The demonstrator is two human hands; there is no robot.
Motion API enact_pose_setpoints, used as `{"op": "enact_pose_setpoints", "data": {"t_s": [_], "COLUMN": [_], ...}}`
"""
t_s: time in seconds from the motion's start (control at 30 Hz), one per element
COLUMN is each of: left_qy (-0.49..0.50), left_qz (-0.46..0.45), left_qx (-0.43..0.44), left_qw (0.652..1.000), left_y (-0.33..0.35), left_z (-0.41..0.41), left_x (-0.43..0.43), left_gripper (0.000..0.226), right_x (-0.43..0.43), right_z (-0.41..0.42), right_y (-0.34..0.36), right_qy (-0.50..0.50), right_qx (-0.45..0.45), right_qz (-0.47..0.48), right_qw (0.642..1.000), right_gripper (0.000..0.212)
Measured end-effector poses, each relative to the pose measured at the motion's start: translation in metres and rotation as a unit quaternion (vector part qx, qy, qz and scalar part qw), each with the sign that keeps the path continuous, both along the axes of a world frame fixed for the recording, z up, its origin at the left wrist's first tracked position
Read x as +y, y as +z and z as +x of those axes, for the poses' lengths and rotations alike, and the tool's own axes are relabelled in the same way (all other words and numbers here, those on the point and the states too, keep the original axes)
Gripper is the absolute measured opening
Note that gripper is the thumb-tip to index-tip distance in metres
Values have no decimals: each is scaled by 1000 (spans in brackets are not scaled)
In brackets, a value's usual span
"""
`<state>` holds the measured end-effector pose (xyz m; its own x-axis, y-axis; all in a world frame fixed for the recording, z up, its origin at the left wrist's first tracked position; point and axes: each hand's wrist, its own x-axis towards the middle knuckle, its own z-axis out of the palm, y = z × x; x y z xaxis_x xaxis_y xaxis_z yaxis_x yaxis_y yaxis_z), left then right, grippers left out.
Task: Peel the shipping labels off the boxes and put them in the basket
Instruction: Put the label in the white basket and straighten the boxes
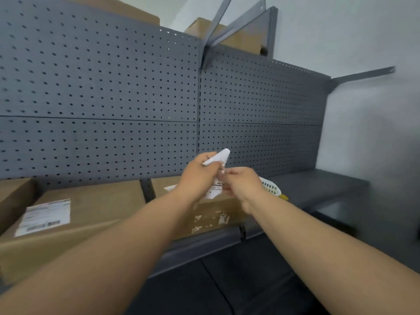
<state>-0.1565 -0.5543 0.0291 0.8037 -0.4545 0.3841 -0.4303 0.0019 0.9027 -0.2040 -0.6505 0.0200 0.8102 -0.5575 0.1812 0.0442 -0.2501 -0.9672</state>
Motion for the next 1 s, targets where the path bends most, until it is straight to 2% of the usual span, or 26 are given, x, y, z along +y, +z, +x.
{"op": "enact_pose_setpoints", "data": {"t_s": [0.2,0.3,0.4,0.43,0.53,0.63,0.77,0.87,1.0], "left_qy": [-46,-67,-71,-65,-27,7,41,40,34], "left_qz": [8,11,38,53,109,146,273,371,441], "left_qx": [31,46,45,35,-18,-40,-130,-185,-200], "left_qw": [998,997,996,996,994,988,952,909,874], "left_y": [-4,-1,6,8,11,9,6,-1,-12], "left_z": [24,46,73,82,112,133,151,164,180], "left_x": [-73,-104,-132,-140,-160,-170,-178,-186,-196], "left_gripper": [35,47,61,62,61,54,40,24,40], "right_x": [-67,-99,-132,-144,-179,-212,-240,-253,-267], "right_z": [6,23,51,60,83,101,132,159,190], "right_y": [-1,5,13,15,16,11,-1,-9,-21], "right_qy": [-55,-85,-125,-142,-160,-160,-191,-162,-123], "right_qx": [-40,-36,-7,0,19,51,142,177,217], "right_qz": [61,28,-25,-39,-59,-95,-158,-170,-193], "right_qw": [996,995,992,989,985,981,958,956,949], "right_gripper": [11,21,6,6,23,24,15,18,24]}}
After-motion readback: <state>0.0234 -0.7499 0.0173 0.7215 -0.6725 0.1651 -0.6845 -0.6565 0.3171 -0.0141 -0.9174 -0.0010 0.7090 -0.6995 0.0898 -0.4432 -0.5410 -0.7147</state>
